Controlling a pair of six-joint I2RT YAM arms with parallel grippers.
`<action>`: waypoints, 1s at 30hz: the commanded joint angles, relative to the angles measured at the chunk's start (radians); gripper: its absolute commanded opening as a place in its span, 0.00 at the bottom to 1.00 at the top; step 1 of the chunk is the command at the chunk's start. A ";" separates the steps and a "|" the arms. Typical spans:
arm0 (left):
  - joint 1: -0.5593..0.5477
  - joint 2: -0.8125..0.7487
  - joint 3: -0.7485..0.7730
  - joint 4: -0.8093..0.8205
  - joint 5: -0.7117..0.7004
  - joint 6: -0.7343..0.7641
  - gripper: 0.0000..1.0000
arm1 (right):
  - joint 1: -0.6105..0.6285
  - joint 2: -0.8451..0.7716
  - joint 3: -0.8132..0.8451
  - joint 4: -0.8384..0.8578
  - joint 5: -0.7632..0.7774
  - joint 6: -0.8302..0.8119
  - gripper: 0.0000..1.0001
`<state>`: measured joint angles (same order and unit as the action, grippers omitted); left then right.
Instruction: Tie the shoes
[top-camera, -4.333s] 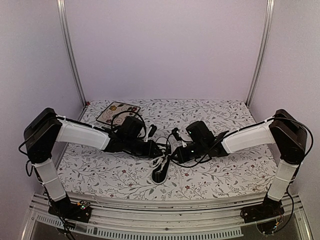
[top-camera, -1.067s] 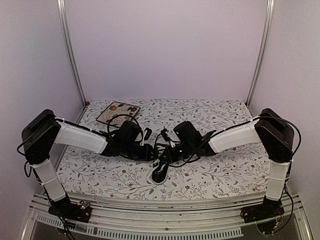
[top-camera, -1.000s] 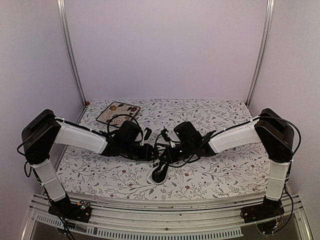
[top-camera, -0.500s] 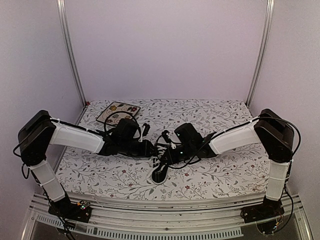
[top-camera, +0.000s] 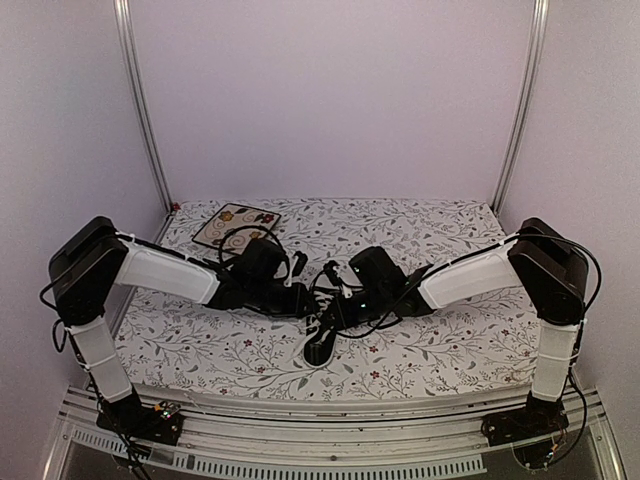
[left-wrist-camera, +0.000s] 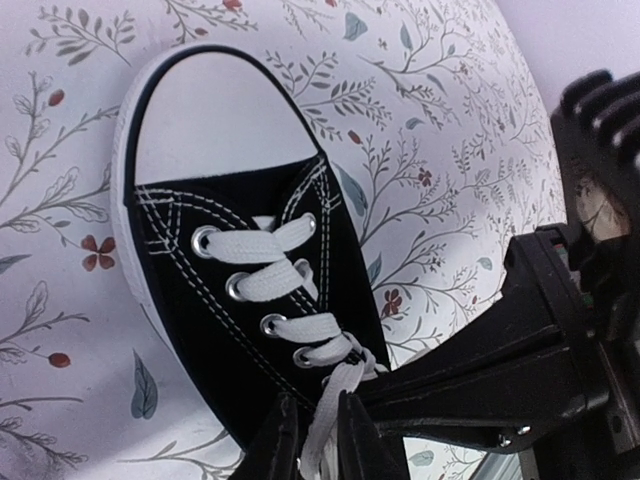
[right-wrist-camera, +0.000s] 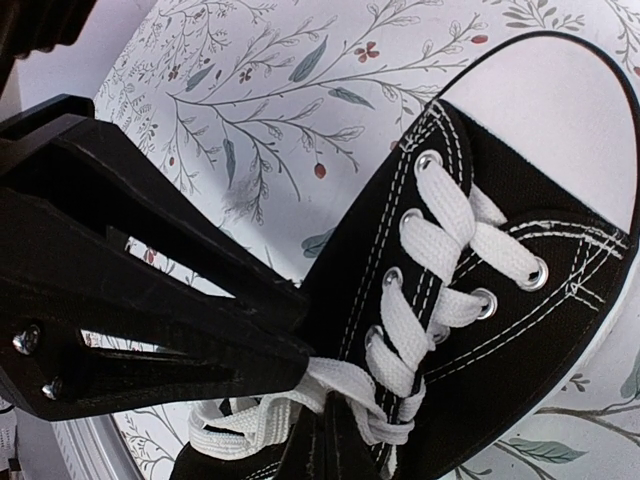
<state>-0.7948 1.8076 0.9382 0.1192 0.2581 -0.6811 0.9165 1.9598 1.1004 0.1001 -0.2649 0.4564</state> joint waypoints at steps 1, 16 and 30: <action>0.010 0.023 0.029 -0.018 0.009 0.019 0.13 | 0.006 -0.019 -0.016 -0.014 0.009 0.006 0.02; -0.005 0.028 0.027 -0.035 0.013 0.018 0.15 | 0.006 -0.022 -0.017 -0.011 0.013 0.010 0.02; -0.023 0.023 0.021 -0.041 0.013 0.011 0.18 | 0.006 -0.022 -0.018 -0.008 0.015 0.016 0.02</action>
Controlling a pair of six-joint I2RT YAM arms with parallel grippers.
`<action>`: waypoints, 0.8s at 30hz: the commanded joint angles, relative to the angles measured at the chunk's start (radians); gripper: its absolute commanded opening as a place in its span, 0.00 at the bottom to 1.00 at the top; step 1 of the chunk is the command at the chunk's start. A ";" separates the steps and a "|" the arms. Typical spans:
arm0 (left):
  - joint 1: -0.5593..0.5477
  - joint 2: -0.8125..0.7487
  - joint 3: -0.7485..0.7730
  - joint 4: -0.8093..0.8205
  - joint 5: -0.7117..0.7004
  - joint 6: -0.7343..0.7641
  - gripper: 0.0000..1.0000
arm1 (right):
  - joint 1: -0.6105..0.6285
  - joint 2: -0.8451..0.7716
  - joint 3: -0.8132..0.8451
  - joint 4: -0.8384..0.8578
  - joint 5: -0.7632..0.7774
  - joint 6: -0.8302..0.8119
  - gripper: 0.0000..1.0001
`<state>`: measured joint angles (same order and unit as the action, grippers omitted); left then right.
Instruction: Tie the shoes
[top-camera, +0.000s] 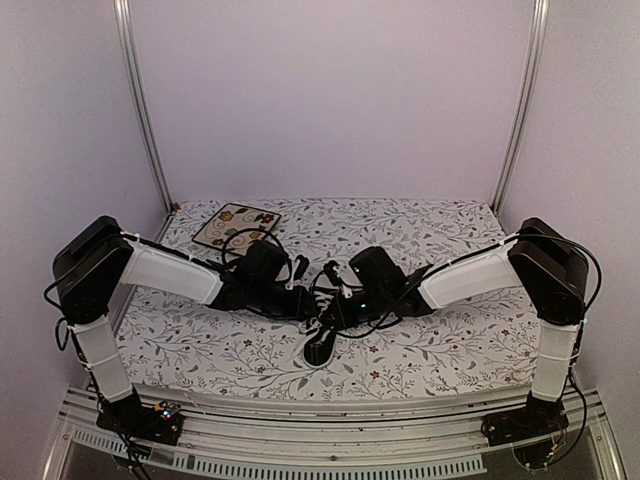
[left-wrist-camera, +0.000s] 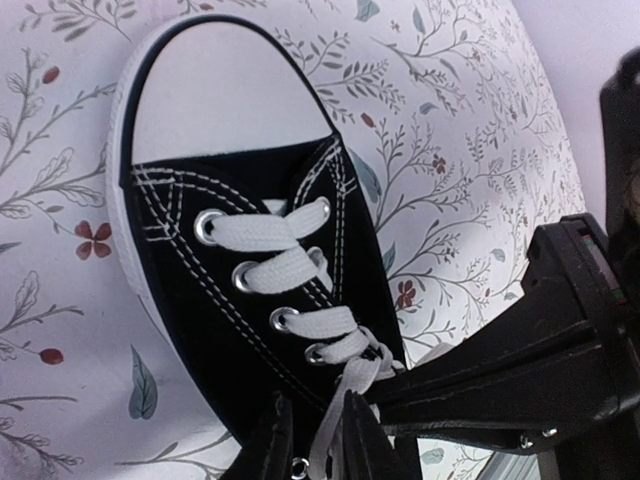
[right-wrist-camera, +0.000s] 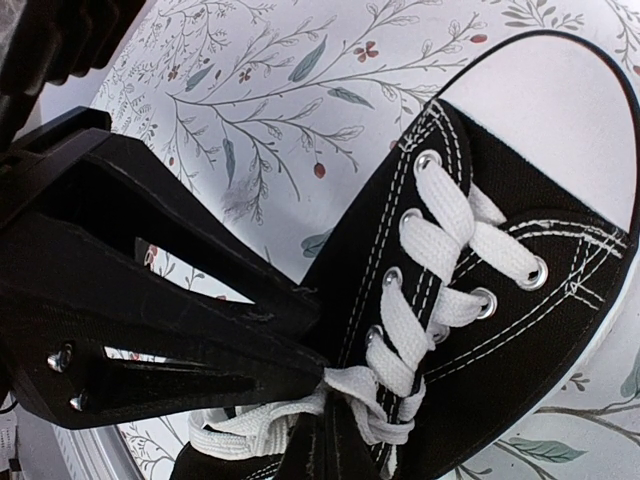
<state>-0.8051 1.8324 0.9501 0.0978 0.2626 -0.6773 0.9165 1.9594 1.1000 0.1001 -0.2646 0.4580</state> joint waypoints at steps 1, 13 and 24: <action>-0.015 -0.001 0.009 -0.018 0.012 0.006 0.18 | 0.006 -0.022 -0.018 -0.007 0.015 0.014 0.02; -0.027 -0.093 -0.004 0.037 -0.026 -0.005 0.00 | 0.006 -0.092 -0.028 -0.044 0.068 0.027 0.02; -0.023 -0.090 0.012 0.020 -0.023 0.011 0.00 | 0.005 -0.114 -0.022 -0.085 0.128 0.047 0.02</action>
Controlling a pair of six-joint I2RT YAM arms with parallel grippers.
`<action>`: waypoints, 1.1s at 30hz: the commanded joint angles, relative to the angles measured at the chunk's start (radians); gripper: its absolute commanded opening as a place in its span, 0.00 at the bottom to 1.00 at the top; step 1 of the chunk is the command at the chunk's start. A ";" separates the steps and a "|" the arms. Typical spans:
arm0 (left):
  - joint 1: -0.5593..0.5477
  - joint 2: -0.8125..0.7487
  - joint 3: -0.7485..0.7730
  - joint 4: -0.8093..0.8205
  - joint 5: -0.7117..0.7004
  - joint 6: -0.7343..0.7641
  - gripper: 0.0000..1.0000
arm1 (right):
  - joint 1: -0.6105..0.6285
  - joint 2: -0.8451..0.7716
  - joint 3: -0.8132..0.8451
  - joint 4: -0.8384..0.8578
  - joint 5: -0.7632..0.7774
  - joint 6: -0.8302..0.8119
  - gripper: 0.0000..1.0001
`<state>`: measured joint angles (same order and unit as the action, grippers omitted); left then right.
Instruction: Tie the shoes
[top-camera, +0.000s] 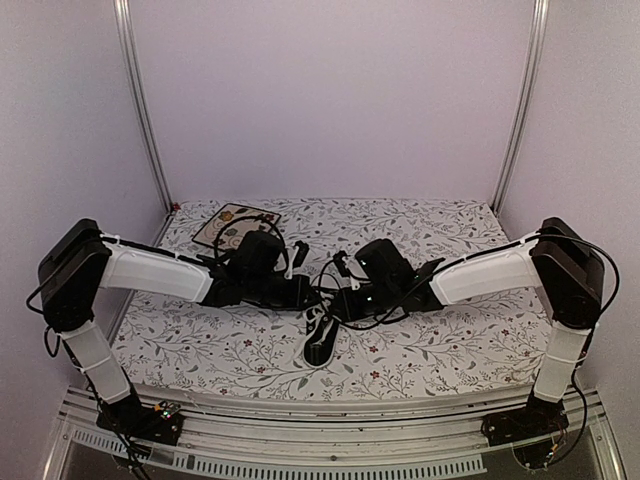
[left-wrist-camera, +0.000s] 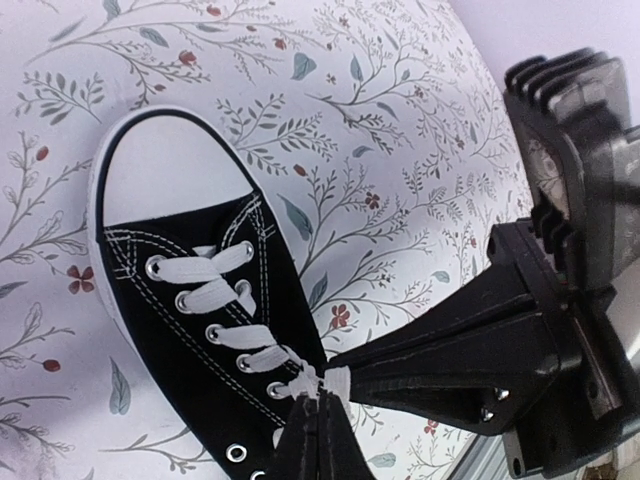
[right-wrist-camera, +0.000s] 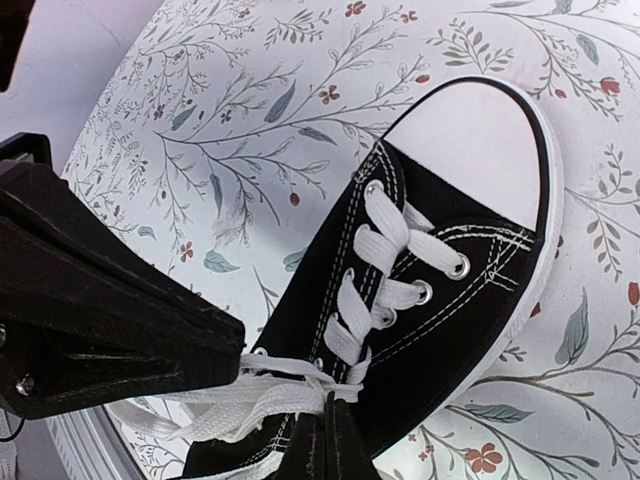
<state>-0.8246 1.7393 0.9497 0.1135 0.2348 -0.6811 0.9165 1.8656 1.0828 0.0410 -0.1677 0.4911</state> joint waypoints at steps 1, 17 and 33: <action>-0.004 0.005 0.012 0.005 0.008 0.015 0.00 | 0.004 -0.011 0.002 -0.027 0.027 0.013 0.02; -0.003 0.015 0.020 -0.001 0.009 0.010 0.00 | 0.006 0.036 0.041 0.031 -0.094 -0.040 0.02; -0.003 0.021 0.021 0.003 0.024 0.005 0.00 | 0.006 0.100 0.081 0.063 -0.105 -0.043 0.02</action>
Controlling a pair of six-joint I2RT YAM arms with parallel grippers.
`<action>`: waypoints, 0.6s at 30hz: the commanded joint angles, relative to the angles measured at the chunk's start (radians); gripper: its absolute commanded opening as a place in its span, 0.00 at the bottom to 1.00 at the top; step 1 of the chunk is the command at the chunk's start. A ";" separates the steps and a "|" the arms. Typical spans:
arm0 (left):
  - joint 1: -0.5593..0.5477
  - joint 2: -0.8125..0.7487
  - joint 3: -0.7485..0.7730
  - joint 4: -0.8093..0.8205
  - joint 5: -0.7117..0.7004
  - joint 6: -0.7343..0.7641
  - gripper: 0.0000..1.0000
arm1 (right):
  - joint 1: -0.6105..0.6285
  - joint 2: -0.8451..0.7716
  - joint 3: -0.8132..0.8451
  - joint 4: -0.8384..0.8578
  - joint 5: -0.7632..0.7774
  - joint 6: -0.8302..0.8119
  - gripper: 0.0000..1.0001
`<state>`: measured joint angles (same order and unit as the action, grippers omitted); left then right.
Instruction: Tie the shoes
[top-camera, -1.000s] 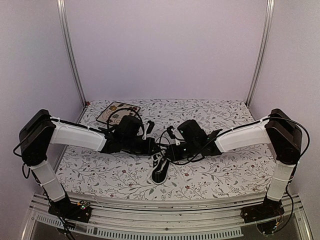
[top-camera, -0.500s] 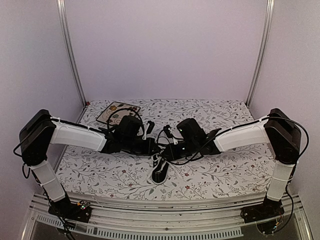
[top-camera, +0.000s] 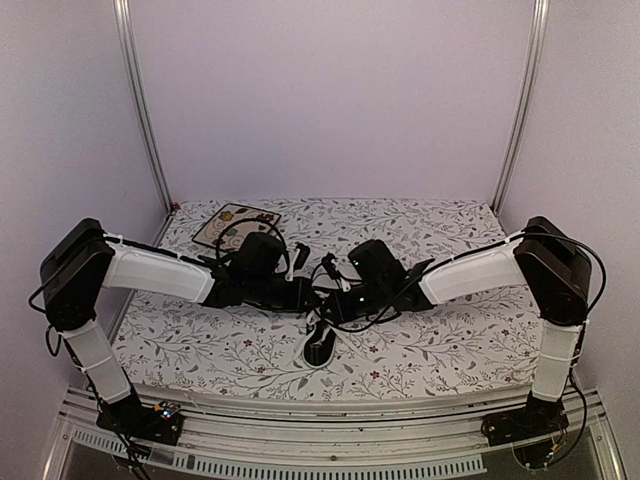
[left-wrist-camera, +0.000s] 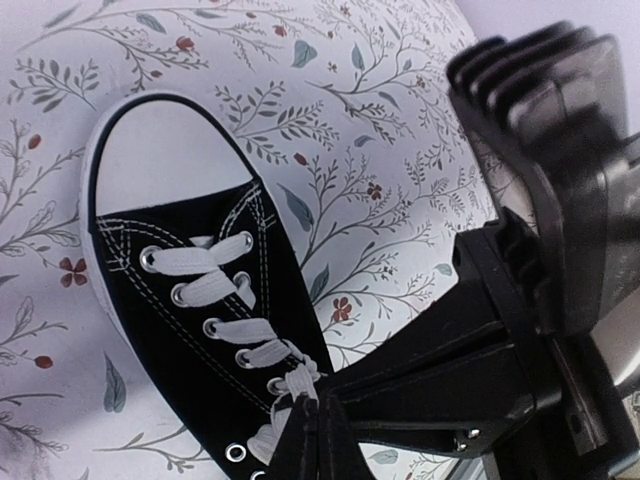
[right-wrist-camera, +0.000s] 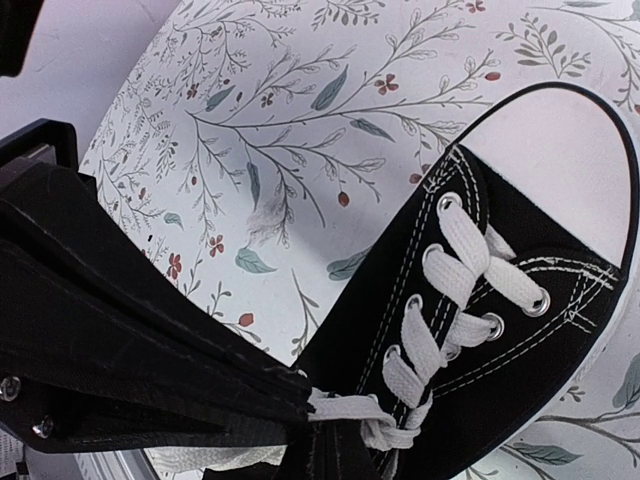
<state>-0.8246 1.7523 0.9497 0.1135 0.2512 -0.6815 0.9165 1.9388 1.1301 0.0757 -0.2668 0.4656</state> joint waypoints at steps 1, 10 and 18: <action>-0.002 0.009 0.021 0.004 0.009 0.005 0.00 | 0.006 0.029 0.034 0.030 -0.003 -0.016 0.02; -0.003 0.012 0.013 0.013 0.020 -0.002 0.00 | 0.006 0.017 -0.013 0.118 0.056 0.031 0.02; -0.003 0.019 -0.020 0.069 0.052 -0.037 0.00 | 0.007 0.040 -0.040 0.230 0.037 0.087 0.02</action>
<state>-0.8238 1.7527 0.9489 0.1238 0.2607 -0.6964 0.9165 1.9507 1.0958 0.1932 -0.2363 0.5201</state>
